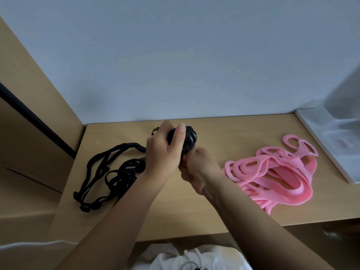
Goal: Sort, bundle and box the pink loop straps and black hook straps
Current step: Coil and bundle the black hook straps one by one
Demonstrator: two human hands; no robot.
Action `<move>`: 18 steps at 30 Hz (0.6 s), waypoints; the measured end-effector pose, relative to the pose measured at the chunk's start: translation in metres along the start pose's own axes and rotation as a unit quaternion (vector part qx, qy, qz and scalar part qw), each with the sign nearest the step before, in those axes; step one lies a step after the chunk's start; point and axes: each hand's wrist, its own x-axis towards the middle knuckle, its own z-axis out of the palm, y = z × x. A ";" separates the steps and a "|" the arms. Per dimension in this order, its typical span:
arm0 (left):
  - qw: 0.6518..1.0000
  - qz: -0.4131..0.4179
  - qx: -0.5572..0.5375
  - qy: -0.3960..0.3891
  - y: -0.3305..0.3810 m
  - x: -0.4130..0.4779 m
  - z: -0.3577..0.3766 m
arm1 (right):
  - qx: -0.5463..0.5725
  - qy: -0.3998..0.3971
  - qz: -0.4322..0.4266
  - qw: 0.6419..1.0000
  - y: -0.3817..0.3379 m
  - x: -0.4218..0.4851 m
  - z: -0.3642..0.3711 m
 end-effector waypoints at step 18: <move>0.841 -0.453 -0.232 -0.181 -0.018 0.014 -0.011 | -0.099 0.093 -0.077 0.988 0.004 0.032 -0.031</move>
